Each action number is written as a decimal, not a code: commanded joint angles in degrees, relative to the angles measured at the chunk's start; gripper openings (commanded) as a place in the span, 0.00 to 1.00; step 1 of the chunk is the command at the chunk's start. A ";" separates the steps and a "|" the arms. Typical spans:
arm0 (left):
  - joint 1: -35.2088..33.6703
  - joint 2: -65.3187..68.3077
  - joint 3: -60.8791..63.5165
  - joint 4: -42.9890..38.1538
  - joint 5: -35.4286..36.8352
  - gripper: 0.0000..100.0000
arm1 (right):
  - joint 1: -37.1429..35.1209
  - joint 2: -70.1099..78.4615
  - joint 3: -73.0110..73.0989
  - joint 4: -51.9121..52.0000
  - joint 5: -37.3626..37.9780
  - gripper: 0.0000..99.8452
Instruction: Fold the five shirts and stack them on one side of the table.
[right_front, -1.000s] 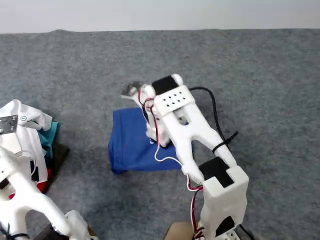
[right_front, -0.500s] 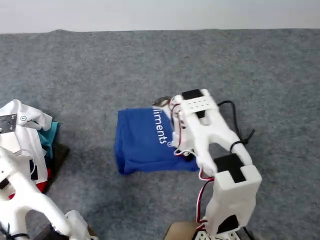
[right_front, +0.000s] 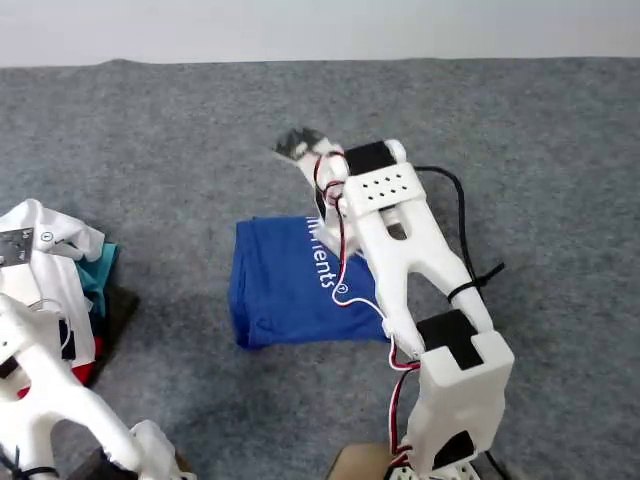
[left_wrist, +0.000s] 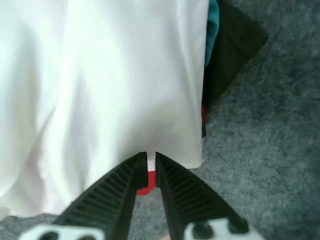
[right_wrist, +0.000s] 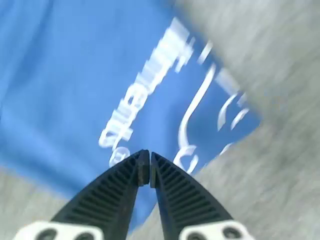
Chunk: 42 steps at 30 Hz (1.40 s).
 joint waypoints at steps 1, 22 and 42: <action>0.44 -0.26 -0.13 -0.88 0.26 0.04 | 0.92 3.30 -3.78 -7.08 -0.44 0.01; 0.44 -0.53 -0.13 -0.44 0.35 0.04 | 8.92 15.25 -13.89 -3.56 -0.44 0.01; 0.44 -0.44 -0.13 -0.53 0.35 0.04 | -3.12 24.66 -28.57 -8.40 -0.44 0.01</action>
